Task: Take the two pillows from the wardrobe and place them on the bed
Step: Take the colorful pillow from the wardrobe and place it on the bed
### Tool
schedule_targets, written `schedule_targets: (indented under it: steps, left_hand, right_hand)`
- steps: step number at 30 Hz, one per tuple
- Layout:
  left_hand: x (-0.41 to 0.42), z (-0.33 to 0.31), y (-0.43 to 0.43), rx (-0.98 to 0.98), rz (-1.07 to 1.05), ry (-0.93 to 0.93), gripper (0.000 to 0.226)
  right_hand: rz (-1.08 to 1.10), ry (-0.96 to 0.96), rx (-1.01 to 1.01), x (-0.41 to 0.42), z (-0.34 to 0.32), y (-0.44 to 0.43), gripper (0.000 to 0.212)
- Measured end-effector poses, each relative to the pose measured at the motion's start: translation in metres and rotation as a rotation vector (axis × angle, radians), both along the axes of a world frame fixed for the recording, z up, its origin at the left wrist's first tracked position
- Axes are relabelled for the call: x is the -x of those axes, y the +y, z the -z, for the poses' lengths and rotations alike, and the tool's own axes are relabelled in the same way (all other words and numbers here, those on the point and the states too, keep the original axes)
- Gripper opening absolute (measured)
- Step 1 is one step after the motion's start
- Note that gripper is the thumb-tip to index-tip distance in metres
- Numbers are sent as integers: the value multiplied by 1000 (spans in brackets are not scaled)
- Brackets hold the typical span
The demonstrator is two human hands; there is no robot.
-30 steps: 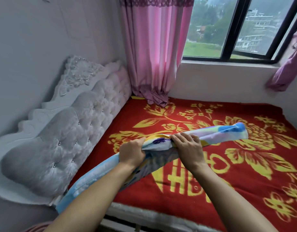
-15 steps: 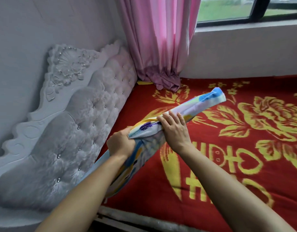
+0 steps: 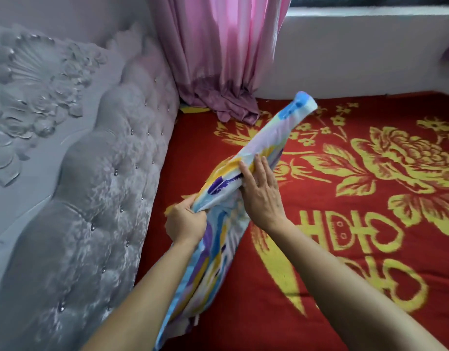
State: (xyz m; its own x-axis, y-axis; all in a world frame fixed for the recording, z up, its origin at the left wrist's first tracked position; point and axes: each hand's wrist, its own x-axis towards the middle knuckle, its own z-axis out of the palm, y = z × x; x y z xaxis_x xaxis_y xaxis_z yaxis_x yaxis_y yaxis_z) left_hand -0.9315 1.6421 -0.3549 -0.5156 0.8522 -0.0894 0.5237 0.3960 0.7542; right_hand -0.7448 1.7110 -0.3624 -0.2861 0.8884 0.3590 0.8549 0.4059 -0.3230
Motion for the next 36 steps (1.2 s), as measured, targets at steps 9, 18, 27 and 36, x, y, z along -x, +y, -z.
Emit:
schedule_targets:
  steps: [9, 18, 27, 36]
  left_hand:
    - [70, 137, 41, 69, -4, -482, 26]
    - [159, 273, 47, 300, -16, -368, 42]
    - [191, 334, -25, 541, -20, 73, 88]
    - [179, 324, -9, 426, -217, 91, 43]
  right_hand:
    - [35, -5, 765, 36, 191, -43, 59]
    - [185, -30, 1018, 100, 327, -84, 67]
    - [498, 278, 672, 62, 327, -62, 65]
    - [745, 549, 896, 58, 334, -48, 62]
